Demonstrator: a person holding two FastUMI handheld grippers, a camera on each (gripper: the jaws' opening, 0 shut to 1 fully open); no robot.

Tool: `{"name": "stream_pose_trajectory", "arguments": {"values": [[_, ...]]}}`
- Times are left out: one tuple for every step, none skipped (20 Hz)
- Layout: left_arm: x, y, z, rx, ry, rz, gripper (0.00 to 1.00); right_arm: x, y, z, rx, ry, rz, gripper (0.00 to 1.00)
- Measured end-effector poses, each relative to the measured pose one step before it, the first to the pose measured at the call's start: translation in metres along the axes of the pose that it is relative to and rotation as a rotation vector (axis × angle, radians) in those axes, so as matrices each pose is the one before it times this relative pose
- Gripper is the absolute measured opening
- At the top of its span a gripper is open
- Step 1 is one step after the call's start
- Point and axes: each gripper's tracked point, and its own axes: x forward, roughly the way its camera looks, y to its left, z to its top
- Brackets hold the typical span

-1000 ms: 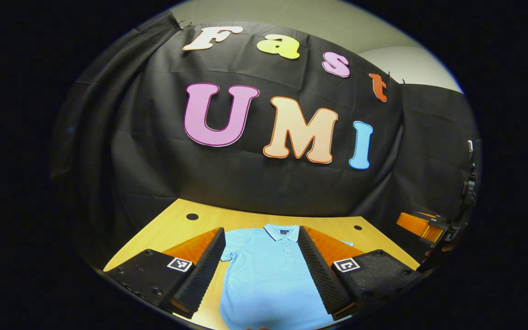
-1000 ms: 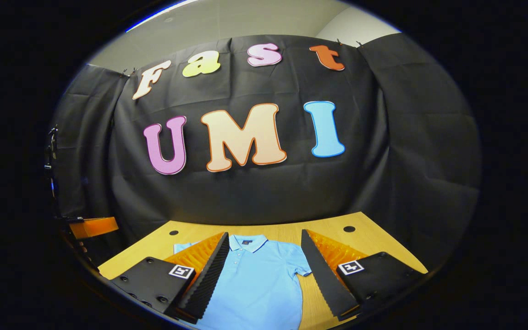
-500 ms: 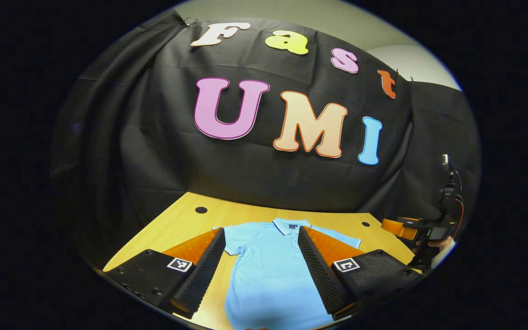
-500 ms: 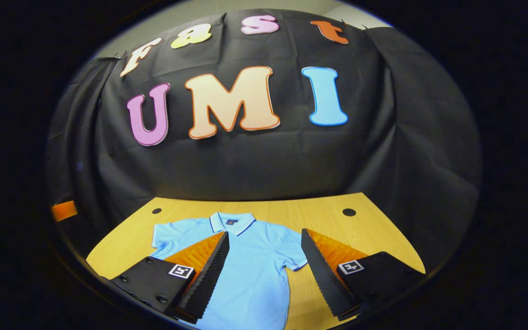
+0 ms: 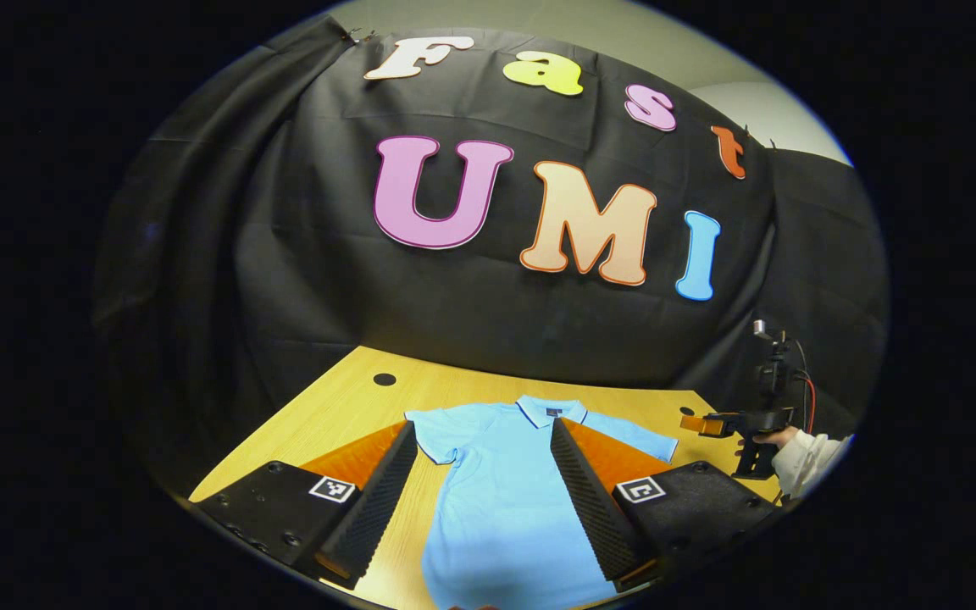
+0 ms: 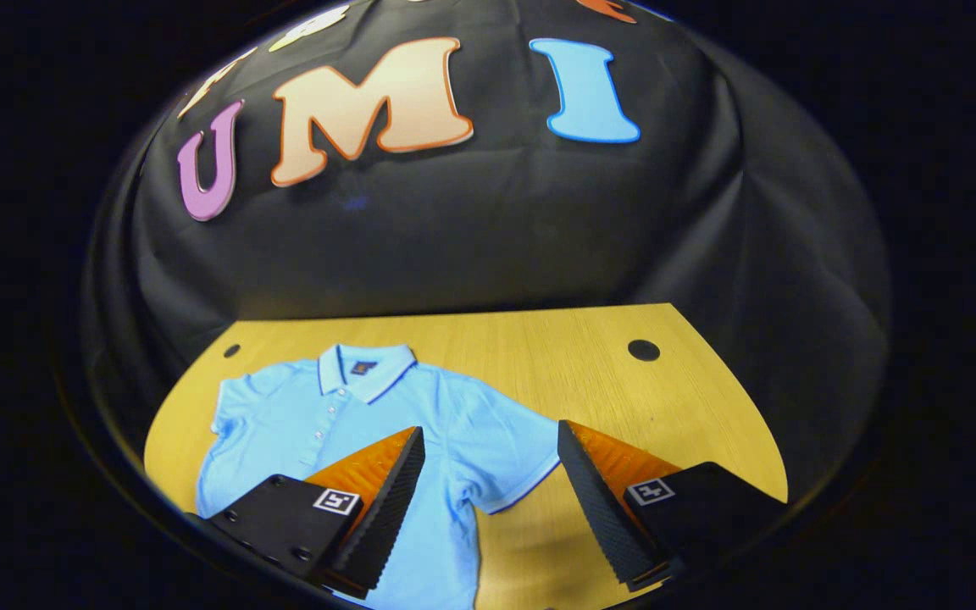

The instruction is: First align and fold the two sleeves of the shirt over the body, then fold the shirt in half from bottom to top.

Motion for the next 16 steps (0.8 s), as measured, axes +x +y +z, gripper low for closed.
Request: {"name": "stream_pose_trajectory", "arguments": {"values": [[-0.00064,0.00029,-0.00218,0.00362,0.00804,0.00400,0.95,0.01113,-0.00510,-0.00856,-0.01482,0.02834,-0.00796,0.98],[-0.00016,0.00107,-0.00075,0.00374,0.00626,0.00982,0.95,0.01154,-0.00232,-0.00930,-0.01463,0.03082,-0.00234,0.98],[0.00030,0.00117,-0.00114,0.00340,0.00478,0.00908,0.95,0.01137,-0.00346,-0.00834,-0.01218,0.03241,-0.00421,0.98],[-0.00071,0.00023,-0.00039,0.00177,0.00160,0.00459,0.95,0.01168,-0.00207,-0.00734,-0.00787,0.02506,-0.00181,0.98],[-0.00248,-0.00060,-0.00133,-0.00033,0.00266,0.00325,0.95,0.01103,-0.00360,-0.00520,-0.00818,0.02712,-0.00307,0.98],[-0.00249,-0.00123,-0.00274,-0.00280,0.00729,0.00229,0.95,0.00865,-0.00067,-0.00216,0.00323,0.01211,0.00062,0.94],[-0.00153,-0.00251,-0.00305,-0.00478,0.00733,-0.00235,0.95,0.00761,-0.00137,0.00001,0.00351,0.00914,0.00233,0.99],[-0.00117,-0.00401,-0.00352,-0.00775,0.00989,-0.00456,0.95,0.00774,-0.00263,-0.00077,0.00284,0.00231,-0.00306,0.98],[0.00079,-0.00549,-0.00470,-0.00970,0.00922,-0.00933,0.95,0.00723,-0.00340,-0.00109,0.00554,0.00771,-0.01003,0.99],[0.00027,-0.00507,-0.00407,-0.00807,0.01062,-0.00969,0.95,0.00531,-0.00147,-0.00377,0.00613,0.01378,-0.00346,0.95],[0.00064,-0.00404,-0.00354,-0.00354,0.00909,-0.00590,0.95,0.00561,-0.00112,-0.00105,0.00353,0.00378,-0.00341,0.95],[0.00035,-0.00375,-0.00187,0.00138,0.00635,-0.00315,0.95,0.00388,-0.00275,-0.00235,-0.00164,0.00482,-0.00685,0.99],[0.00133,-0.00356,-0.00066,0.00340,0.00303,-0.00505,0.95,0.00195,-0.00062,-0.00271,-0.00642,0.00764,-0.00096,0.98],[0.00069,-0.00342,0.00029,0.00103,0.00015,-0.00923,0.95,0.00027,0.00008,-0.00336,-0.01095,0.00786,0.01100,0.99],[0.00248,-0.00417,0.00187,0.00071,-0.00342,-0.01084,0.95,0.00119,0.00042,0.00284,-0.00201,-0.01075,0.00251,0.99],[0.00113,-0.00321,0.00230,0.00303,-0.00435,-0.00675,0.95,0.00008,0.00155,-0.00020,-0.00131,-0.00147,0.00648,0.99]]}}
